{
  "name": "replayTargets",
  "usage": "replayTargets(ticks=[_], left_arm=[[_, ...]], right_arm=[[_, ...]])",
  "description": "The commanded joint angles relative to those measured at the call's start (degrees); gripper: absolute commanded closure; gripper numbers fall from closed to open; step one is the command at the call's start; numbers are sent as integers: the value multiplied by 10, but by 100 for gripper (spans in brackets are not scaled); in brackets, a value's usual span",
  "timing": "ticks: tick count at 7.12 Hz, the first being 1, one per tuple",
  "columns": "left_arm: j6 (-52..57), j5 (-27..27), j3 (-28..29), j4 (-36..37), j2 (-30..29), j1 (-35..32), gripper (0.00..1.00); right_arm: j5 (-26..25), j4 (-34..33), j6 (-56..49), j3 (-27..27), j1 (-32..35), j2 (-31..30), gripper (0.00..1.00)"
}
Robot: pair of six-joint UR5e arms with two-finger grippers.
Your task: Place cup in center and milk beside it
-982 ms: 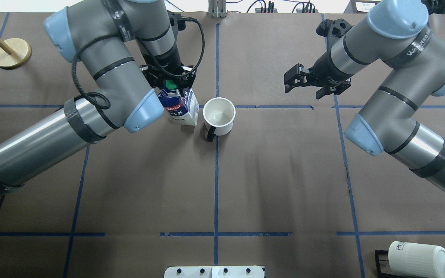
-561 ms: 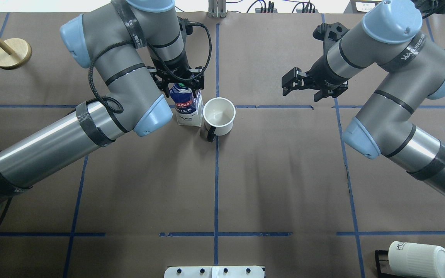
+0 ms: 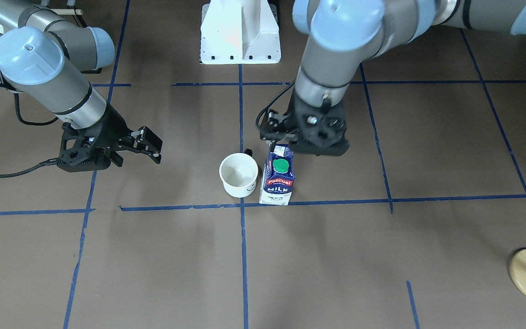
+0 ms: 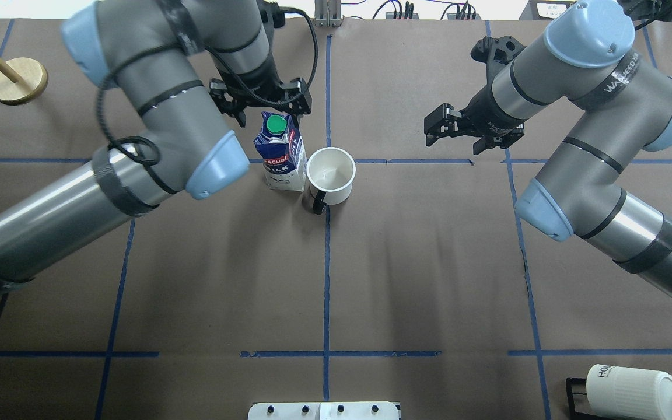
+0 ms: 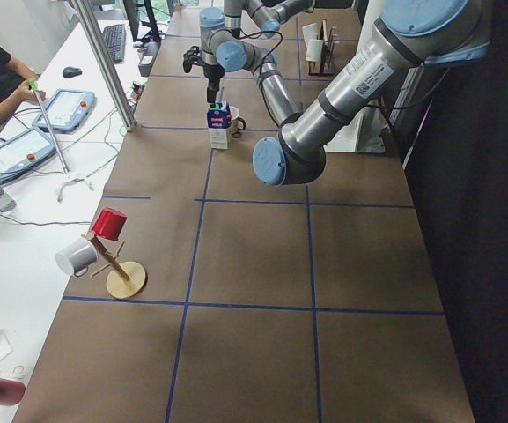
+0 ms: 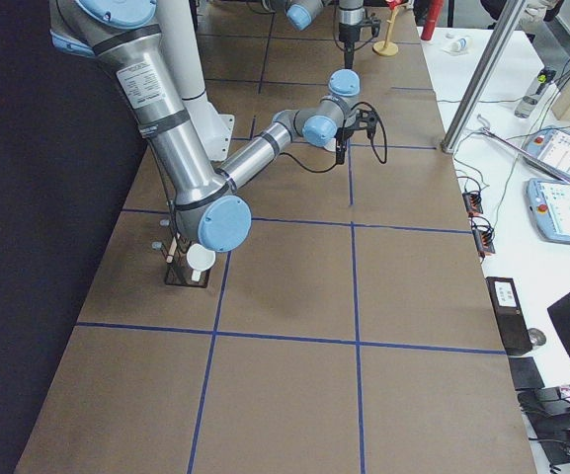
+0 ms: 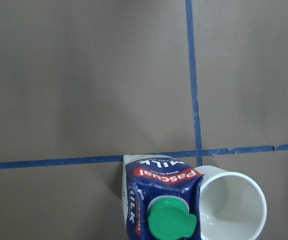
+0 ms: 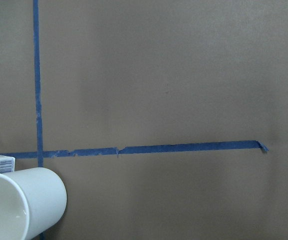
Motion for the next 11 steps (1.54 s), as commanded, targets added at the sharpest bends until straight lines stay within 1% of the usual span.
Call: replayTargets(ticks=[1, 2, 3, 4, 5, 6, 7, 8, 9, 11], left_arm=[[23, 1, -88, 3, 68, -40, 0], [73, 0, -120, 4, 112, -59, 0], [122, -14, -142, 3, 157, -92, 0], [179, -64, -142, 3, 195, -137, 0], [278, -87, -139, 4, 246, -183, 0], [362, -101, -128, 5, 284, -226, 0], [418, -101, -111, 5, 309, -258, 0], [459, -101, -102, 5, 339, -282, 0], [495, -101, -95, 4, 365, -308, 0], [575, -96, -41, 2, 368, -347, 0]], right_arm=[[-4, 0, -2, -1, 3, -2, 0], [1, 0, -4, 0, 18, -4, 0], [18, -6, -10, 10, 55, -19, 0], [74, -8, -68, 13, 116, -50, 0], [125, -12, -161, 8, 184, -83, 0], [140, -64, -258, 8, 231, -92, 0], [140, -129, -363, 10, 265, -102, 0], [132, -168, -455, 7, 284, -114, 0], [116, -186, -493, 7, 291, -121, 0], [108, -186, -542, 4, 303, -146, 0]])
